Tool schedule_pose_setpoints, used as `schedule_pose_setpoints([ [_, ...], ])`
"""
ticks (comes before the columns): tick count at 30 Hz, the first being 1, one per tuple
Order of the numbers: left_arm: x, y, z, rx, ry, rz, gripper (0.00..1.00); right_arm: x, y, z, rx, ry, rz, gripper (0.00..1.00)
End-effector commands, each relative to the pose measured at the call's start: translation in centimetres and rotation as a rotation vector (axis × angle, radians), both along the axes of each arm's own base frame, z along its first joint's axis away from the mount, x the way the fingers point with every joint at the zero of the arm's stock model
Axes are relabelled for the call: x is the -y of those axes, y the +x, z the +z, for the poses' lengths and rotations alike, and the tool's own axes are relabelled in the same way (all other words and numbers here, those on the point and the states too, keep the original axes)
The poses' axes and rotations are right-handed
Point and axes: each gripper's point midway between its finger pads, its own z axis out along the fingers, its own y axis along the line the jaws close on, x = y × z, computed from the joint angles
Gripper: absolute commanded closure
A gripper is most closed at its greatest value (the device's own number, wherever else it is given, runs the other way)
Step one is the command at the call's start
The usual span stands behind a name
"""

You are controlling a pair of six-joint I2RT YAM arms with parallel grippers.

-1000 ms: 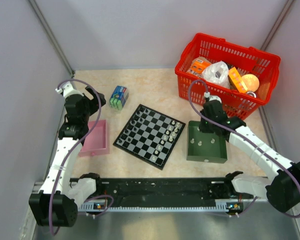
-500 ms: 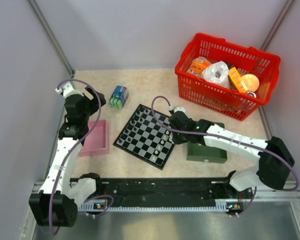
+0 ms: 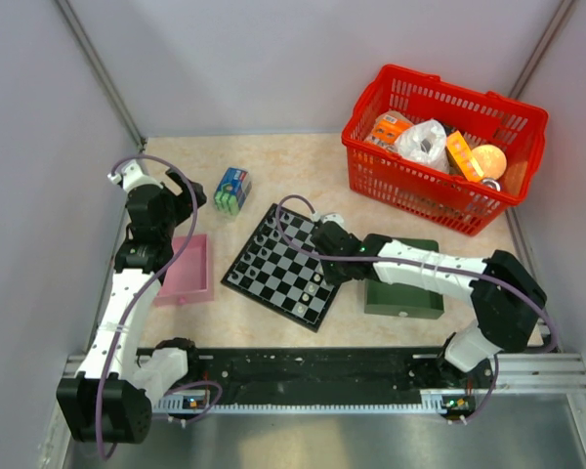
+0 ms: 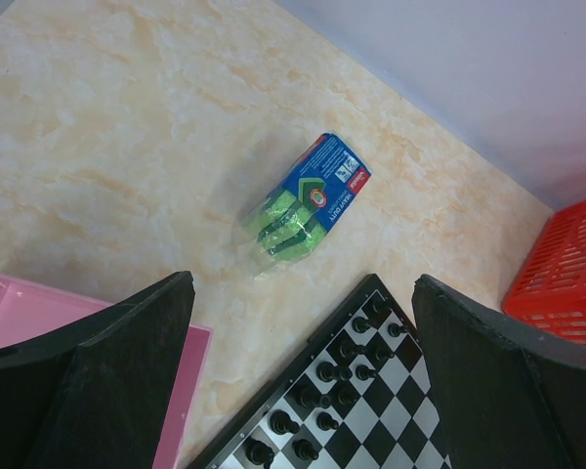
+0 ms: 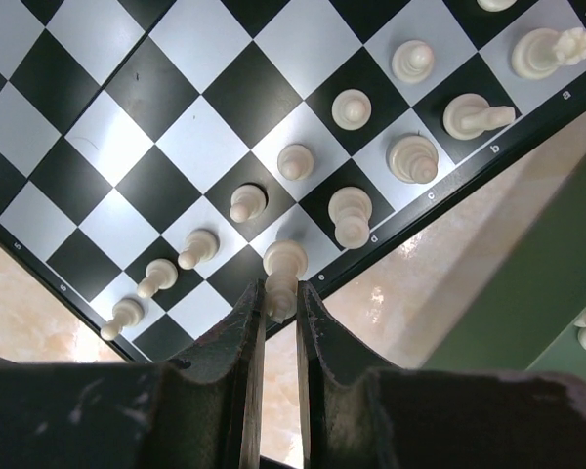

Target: Set up the chess pieces on the board

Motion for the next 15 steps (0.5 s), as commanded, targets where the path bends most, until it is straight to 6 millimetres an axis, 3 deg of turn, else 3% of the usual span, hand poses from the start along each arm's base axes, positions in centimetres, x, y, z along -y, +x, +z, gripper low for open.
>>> schedule_pose_setpoints([
  [1,-0.47,0.30,1.30,0.053,0.015,0.016,0.01,-2.00,1.03,1.18,0.039,0.042,0.015,0.98],
  [15,-0.50,0.32,1.14,0.050,0.013,0.017,0.01,-1.41,0.92,0.50,0.034,-0.003,0.018,0.98],
])
